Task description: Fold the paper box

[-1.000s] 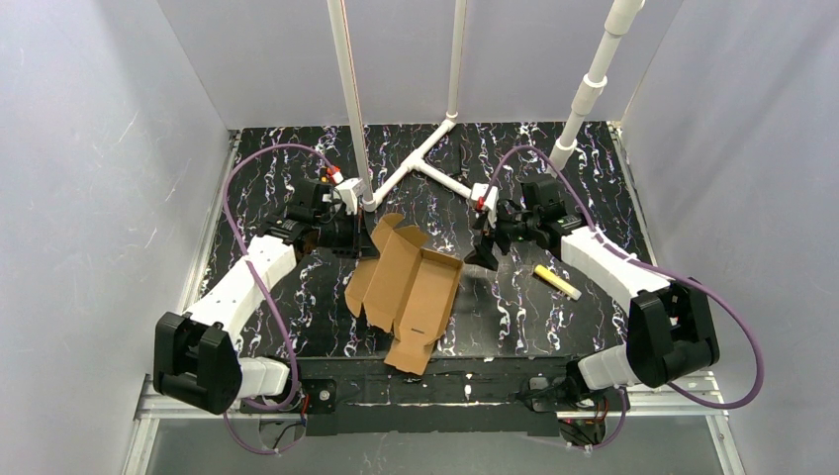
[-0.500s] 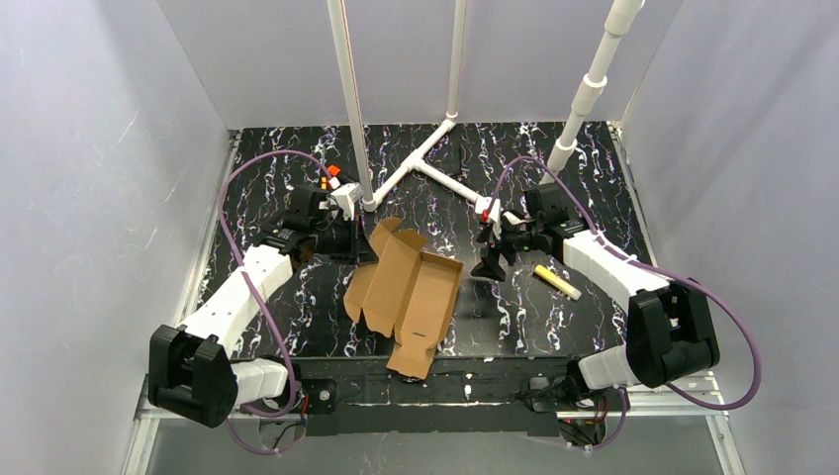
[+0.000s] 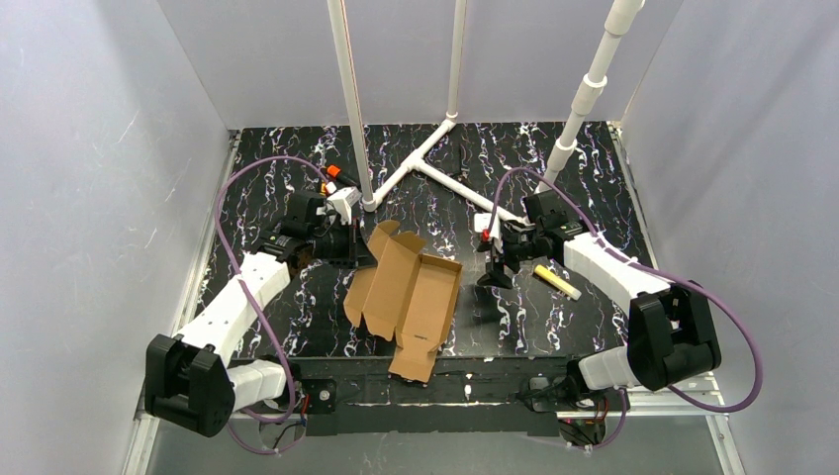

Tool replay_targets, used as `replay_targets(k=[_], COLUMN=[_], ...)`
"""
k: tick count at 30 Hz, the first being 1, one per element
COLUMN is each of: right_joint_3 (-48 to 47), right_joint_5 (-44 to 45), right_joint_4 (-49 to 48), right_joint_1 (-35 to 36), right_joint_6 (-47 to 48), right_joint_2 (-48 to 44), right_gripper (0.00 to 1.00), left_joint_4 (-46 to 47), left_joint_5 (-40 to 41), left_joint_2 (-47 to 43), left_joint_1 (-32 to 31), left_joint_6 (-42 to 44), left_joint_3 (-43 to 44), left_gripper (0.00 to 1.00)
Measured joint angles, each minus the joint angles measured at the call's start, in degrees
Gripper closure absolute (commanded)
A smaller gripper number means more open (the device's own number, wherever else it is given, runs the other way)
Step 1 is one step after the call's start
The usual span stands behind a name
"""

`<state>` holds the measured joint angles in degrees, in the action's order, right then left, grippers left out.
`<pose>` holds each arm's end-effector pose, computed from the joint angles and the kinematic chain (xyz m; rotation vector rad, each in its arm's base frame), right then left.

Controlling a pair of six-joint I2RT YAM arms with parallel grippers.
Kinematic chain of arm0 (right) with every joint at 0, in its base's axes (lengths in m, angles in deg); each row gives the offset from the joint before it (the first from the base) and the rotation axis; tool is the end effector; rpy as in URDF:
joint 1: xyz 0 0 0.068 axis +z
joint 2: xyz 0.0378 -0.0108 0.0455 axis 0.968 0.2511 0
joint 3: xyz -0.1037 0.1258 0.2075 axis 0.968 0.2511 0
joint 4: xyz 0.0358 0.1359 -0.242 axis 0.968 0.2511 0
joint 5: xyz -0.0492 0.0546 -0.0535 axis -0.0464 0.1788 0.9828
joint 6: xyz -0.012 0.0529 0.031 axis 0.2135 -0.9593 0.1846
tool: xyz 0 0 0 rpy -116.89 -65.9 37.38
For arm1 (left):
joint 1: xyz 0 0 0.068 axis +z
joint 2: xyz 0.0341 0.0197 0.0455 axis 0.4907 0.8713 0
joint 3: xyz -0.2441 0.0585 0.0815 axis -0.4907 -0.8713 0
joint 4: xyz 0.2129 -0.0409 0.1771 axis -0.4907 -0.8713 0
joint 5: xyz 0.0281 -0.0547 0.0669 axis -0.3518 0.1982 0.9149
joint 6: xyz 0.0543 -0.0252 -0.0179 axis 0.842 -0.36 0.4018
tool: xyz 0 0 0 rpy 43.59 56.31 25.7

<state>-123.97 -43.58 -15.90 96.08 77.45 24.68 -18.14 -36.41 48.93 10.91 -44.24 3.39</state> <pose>0.2630 0.1352 0.1949 -1.6179 1.5784 0.6815 0.2593 -0.1122 0.2527 0.3242 2.2965 -0.9295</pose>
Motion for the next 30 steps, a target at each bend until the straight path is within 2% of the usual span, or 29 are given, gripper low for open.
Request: replay_targets(k=[8,12,16,25,30], right_joint_3=[0.00,0.02,0.79,2.86,3.67], right_joint_5=[2.14,4.35,7.76,12.57,16.92], right_joint_4=[0.04,-0.98,-5.49,-11.72,-18.47], right_joint_1=[0.09,1.62,4.37,7.39,10.67], right_joint_6=[-0.70,-2.89,-6.60,-15.78,-24.98], right_joint_2=[1.46,3.08,4.63,8.46,9.03], right_gripper=[0.68,0.80,0.86,0.90,0.96], left_joint_4=[2.14,2.86,3.50,5.90,6.86], left_joint_5=[0.00,0.00,0.02,-0.44,-1.33], left_joint_2=[-1.20,-1.20,-1.20,0.74,3.76], left_joint_1=[0.00,0.00,-0.02,-0.52,-2.49], left_joint_6=[-2.38,-3.56,-4.50,-5.86,-5.90], left_joint_3=[-2.67,-3.76,-4.26,-4.33,-4.00], left_gripper=[1.00,1.00,1.00,1.00,1.00])
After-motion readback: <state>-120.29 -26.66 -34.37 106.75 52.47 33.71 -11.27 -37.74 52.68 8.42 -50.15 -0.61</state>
